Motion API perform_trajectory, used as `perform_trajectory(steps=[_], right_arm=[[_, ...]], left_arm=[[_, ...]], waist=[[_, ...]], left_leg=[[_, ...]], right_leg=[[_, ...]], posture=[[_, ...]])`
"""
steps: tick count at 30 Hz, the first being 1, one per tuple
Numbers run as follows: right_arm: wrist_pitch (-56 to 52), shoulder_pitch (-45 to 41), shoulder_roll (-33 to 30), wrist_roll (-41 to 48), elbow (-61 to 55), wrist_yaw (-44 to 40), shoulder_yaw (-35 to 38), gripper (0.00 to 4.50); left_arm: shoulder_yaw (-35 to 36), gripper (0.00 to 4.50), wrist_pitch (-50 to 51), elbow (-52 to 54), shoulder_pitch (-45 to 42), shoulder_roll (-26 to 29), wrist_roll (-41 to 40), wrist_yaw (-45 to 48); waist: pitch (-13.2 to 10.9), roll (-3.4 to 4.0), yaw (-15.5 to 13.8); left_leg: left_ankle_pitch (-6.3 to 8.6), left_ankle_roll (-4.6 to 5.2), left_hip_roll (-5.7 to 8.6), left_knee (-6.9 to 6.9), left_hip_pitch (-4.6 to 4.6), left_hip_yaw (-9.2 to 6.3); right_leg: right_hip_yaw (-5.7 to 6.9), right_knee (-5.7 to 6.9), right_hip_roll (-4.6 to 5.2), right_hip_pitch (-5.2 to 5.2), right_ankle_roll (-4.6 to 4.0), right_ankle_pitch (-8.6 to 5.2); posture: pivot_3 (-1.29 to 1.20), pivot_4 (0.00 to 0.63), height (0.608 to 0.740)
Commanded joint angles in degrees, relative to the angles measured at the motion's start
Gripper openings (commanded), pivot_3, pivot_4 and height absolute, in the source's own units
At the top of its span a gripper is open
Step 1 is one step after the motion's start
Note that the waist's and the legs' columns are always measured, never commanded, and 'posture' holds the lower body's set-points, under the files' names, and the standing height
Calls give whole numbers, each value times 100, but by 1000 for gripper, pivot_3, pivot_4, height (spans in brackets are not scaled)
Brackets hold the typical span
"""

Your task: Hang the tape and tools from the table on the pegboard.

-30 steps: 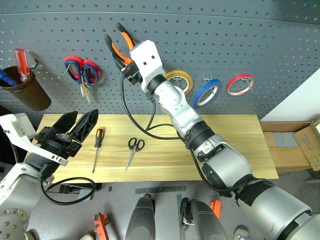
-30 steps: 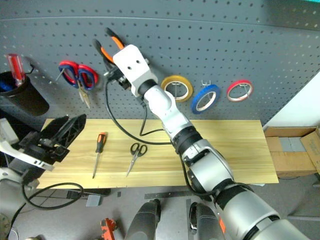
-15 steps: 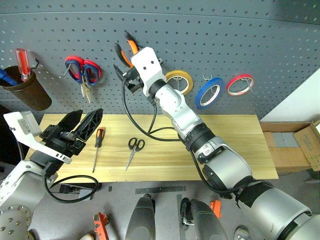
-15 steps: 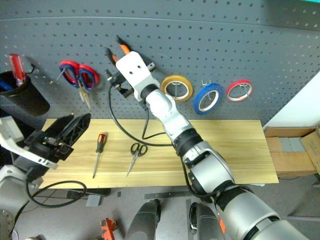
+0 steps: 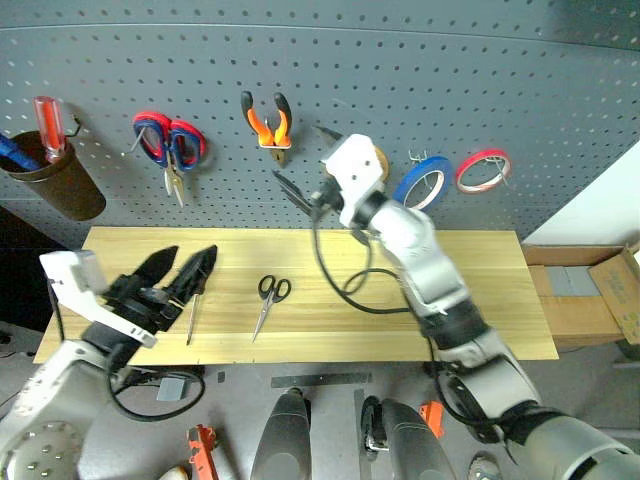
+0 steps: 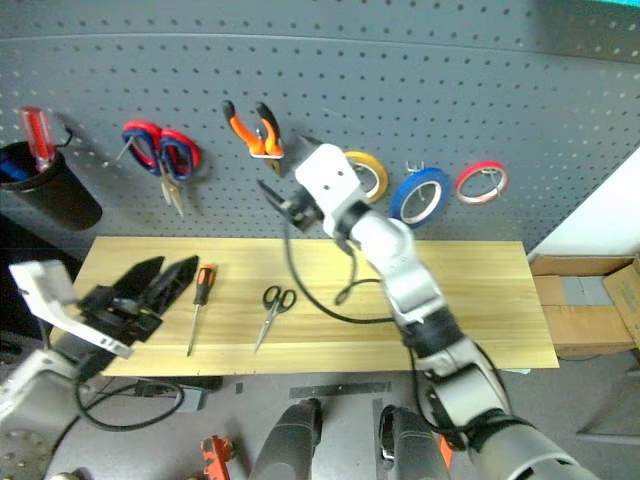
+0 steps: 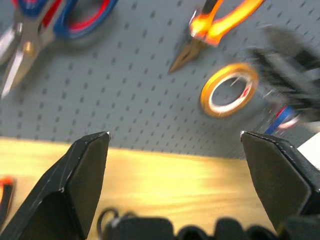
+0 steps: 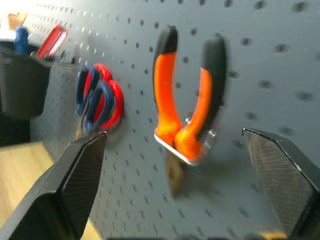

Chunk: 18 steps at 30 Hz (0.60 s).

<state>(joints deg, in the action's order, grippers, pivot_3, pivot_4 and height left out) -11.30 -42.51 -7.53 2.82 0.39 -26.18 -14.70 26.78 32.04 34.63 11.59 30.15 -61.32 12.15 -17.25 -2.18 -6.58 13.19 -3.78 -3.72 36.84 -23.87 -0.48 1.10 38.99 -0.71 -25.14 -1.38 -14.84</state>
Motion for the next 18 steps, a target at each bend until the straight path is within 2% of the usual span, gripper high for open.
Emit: perform_trajectory(steps=[1, 5, 12, 16, 18], right_arm=[[-477, 360, -487, 234, -859, -525, 96, 4484], [-708, 950, -1218, 639, -1421, -1302, 173, 4484], [-643, 1942, -2205, 1274, -2282, -2665, 36, 4484], [-281, 2269, -2561, 1276, -2310, -3140, -36, 4484], [-243, 2243, -2560, 1240, -2227, -3176, -66, 4484]], left_arm=[[-542, 4500, -151, 362, -6, -229, 749, -355], [-1215, 4500, -152, 177, 20, -672, 1852, -1010], [-2188, 4500, -446, -494, -136, -1409, 3470, -1575], [-2602, 4500, -433, -986, -320, -1723, 4445, -2107], [-2649, 4500, -363, -1106, -351, -1863, 4665, -2225]], waist=[[-1, 0, 15], [-6, 8, 57], [-10, 13, 117], [-13, 9, 152], [-16, 7, 199]], left_leg=[[0, 0, 0, 1, 0, 1], [-1, 0, 2, 3, 6, 6], [0, 1, 1, 5, 5, 17], [0, 4, 6, 12, 9, 24], [-1, 6, 5, 14, 7, 26]], right_leg=[[-1, -1, -1, -1, 1, 0], [-6, 3, -8, -1, 3, -1], [-17, -1, -13, -3, 5, -1], [-25, -3, -13, 1, 16, 4], [-27, -3, -13, 0, 20, 7]], posture=[[249, 285, 740], [220, 289, 740], [176, 298, 740], [151, 312, 740], [143, 318, 740]])
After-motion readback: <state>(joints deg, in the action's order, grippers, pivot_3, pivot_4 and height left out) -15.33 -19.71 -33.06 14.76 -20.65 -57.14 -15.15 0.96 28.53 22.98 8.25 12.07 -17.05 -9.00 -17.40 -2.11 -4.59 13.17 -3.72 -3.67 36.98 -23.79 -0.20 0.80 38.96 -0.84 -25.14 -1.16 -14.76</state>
